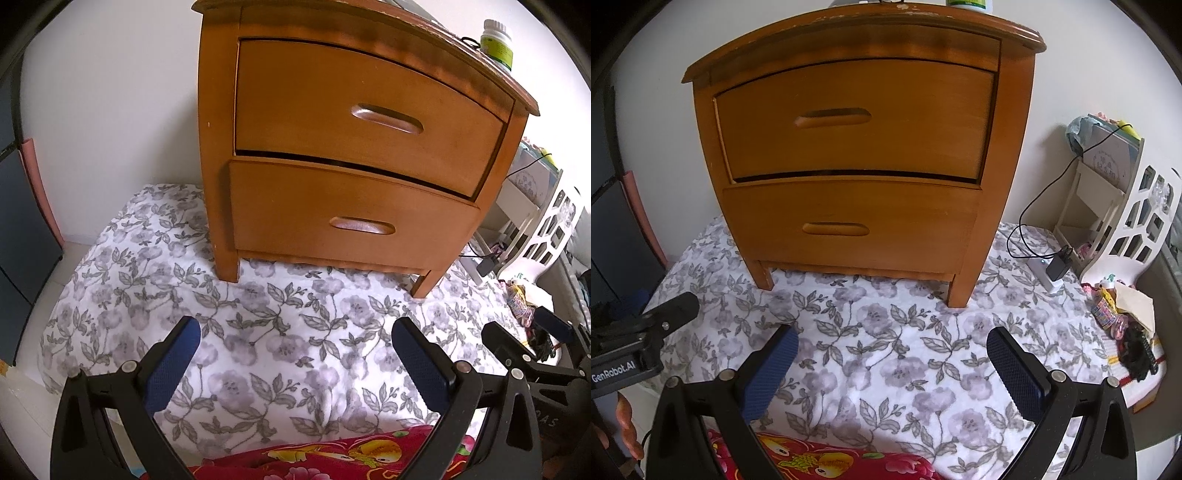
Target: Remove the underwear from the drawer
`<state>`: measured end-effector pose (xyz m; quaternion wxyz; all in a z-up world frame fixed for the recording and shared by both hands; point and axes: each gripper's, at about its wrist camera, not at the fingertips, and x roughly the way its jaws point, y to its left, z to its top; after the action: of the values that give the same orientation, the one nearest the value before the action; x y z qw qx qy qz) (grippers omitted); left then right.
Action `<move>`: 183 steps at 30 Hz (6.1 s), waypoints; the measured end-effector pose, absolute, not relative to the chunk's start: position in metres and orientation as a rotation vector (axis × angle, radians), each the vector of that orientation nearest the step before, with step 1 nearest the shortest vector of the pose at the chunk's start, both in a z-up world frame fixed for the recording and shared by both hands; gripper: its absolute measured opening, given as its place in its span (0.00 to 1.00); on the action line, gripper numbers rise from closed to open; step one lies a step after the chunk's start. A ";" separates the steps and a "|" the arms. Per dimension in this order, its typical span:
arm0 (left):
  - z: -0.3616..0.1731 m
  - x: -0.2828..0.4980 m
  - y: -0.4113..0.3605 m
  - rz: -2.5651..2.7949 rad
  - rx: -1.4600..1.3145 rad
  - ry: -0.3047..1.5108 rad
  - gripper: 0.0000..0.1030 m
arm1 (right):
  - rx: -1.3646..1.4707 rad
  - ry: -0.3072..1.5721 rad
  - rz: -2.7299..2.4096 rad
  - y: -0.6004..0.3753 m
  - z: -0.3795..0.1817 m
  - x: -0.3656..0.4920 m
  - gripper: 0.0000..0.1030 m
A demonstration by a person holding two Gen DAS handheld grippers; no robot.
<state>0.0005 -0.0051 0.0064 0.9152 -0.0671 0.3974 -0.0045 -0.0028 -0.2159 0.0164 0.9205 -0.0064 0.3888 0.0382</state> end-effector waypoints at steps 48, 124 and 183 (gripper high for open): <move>-0.041 0.042 0.040 0.046 -0.214 0.941 1.00 | -0.590 0.786 0.311 -0.129 -0.010 0.182 0.82; -0.008 0.002 0.049 0.006 -0.257 0.928 1.00 | -0.694 0.827 0.414 -0.118 -0.007 0.034 0.65; 0.064 0.053 0.017 0.011 -0.163 0.767 1.00 | 0.071 0.773 0.156 -0.241 0.047 0.045 1.00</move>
<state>0.0535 0.0166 0.0639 0.9240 -0.0796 0.3739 0.0055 0.0448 -0.2412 0.0467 0.9226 0.0345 0.3765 0.0762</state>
